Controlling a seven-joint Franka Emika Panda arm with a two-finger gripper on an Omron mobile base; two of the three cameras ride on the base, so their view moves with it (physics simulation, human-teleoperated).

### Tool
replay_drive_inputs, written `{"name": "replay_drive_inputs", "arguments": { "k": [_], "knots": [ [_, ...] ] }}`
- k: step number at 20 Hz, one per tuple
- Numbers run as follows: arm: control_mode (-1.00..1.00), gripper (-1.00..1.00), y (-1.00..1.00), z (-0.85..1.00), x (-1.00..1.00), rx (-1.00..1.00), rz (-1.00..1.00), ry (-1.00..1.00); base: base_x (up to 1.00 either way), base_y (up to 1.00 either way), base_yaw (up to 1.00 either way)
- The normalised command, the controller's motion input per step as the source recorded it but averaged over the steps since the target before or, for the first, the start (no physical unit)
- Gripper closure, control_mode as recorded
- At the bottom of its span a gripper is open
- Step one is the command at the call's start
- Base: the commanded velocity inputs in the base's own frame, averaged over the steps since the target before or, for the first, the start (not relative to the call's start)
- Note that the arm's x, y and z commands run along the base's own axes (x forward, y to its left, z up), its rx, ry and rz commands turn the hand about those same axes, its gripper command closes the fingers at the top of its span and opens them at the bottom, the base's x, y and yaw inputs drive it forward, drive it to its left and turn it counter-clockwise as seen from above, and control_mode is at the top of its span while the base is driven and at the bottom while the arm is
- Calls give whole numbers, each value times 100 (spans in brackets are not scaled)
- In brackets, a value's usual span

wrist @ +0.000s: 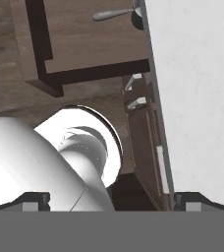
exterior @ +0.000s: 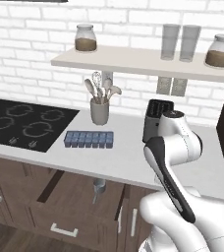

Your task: Pick the measuring cup from the drawer and place it on the counter.

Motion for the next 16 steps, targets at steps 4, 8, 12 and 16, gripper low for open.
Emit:
{"name": "replay_drive_inputs", "arguments": {
  "k": [4,8,12,16],
  "knots": [
    [-100,-100,0,0,0,0,0,0,0,0,0],
    [-100,-100,47,-11,12,-1,0,1,0,0,0],
    [-100,-100,100,-16,35,-3,-2,-1,0,0,0],
    [-100,-100,100,-22,27,-1,-2,-4,0,0,0]
  ]
}}
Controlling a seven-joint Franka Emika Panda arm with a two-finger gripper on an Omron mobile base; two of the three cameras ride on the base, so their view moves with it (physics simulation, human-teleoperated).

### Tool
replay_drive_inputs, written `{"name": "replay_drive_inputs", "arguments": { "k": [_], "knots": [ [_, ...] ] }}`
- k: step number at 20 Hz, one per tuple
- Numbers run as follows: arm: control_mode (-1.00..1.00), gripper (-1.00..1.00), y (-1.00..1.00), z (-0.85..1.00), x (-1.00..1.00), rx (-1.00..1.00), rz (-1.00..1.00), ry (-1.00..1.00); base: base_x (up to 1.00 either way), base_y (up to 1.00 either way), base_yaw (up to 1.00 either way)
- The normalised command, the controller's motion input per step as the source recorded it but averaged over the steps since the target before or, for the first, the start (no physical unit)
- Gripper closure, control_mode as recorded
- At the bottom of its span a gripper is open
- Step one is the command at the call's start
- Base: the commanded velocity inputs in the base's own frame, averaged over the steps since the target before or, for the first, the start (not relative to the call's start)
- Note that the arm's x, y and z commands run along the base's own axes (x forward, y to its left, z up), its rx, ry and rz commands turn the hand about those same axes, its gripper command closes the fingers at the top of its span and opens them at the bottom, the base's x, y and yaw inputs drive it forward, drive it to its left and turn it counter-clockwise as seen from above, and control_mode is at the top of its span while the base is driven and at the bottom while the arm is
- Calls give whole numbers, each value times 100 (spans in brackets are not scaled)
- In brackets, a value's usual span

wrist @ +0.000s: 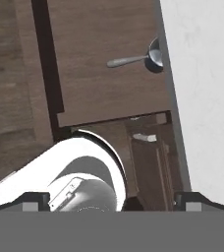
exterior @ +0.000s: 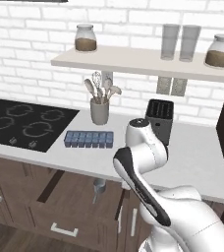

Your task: Pick the measuring cup from the drawer and place it on the counter.

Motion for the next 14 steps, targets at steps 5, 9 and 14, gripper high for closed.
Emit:
{"name": "replay_drive_inputs", "arguments": {
  "k": [5,9,14],
  "knots": [
    [-100,-100,100,-29,29,0,-3,2,0,0,0],
    [-100,-100,100,-42,16,0,0,12,0,0,0],
    [-100,-100,100,-52,9,0,0,12,0,0,0]
  ]
}}
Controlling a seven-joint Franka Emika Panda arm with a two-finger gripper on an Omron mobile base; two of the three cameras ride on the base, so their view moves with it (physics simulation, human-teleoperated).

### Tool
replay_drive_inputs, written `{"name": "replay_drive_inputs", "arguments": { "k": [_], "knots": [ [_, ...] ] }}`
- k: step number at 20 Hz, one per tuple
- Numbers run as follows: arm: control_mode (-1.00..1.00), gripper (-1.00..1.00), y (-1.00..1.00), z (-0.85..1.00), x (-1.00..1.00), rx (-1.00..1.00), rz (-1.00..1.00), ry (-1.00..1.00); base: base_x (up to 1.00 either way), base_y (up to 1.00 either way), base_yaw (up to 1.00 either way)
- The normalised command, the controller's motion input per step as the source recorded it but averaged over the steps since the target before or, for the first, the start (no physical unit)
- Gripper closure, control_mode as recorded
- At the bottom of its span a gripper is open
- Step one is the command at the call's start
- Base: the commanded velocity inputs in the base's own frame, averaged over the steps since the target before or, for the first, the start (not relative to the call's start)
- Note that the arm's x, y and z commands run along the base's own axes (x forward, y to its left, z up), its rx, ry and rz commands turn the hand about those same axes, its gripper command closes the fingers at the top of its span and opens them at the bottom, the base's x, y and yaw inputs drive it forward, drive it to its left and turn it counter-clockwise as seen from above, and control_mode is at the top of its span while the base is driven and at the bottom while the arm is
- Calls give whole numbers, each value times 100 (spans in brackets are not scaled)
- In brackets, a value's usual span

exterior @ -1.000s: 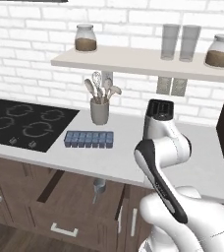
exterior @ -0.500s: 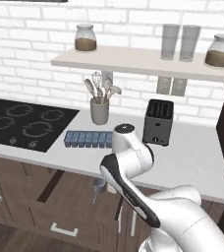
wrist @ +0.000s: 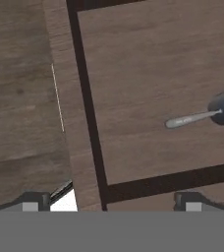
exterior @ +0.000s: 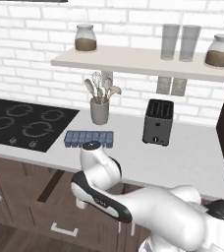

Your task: Pick the measuring cup from the drawer and place it on the counter.

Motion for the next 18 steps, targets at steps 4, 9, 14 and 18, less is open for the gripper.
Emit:
{"name": "replay_drive_inputs", "arguments": {
  "k": [4,9,14,18],
  "knots": [
    [-100,-100,97,-44,12,0,0,8,0,0,0],
    [-100,-100,73,-34,24,0,0,12,0,0,0],
    [-100,-100,53,-30,33,0,0,14,0,0,0],
    [-100,-100,72,-55,-12,-7,0,20,0,0,0]
  ]
}}
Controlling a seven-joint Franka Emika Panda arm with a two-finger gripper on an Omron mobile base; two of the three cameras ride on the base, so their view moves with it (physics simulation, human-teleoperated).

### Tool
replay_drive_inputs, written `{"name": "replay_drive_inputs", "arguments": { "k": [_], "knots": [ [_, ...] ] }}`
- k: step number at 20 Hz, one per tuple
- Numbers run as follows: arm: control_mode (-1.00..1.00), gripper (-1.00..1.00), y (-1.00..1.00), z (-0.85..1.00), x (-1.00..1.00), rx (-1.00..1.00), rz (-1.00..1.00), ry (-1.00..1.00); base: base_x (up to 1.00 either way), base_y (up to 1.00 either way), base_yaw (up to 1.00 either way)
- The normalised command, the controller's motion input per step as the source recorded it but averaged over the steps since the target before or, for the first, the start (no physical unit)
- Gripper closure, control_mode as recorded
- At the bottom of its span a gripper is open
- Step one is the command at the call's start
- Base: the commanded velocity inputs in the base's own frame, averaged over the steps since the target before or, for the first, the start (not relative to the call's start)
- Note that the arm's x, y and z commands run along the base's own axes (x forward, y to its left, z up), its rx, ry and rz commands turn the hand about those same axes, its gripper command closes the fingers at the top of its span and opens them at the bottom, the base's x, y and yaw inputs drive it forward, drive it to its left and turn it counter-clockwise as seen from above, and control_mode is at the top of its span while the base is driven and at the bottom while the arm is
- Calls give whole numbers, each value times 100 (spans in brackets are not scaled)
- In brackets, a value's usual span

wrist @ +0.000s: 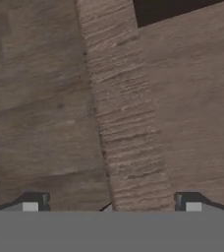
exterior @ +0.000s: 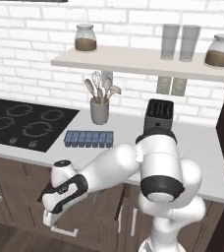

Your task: Pick the measuring cup from the drawer and place it on the counter.

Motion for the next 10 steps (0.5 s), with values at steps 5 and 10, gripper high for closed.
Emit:
{"name": "replay_drive_inputs", "arguments": {
  "k": [5,10],
  "knots": [
    [-100,-100,87,-62,-82,-11,0,10,0,0,0],
    [-100,-100,81,-11,-100,-12,10,-1,0,0,0]
  ]
}}
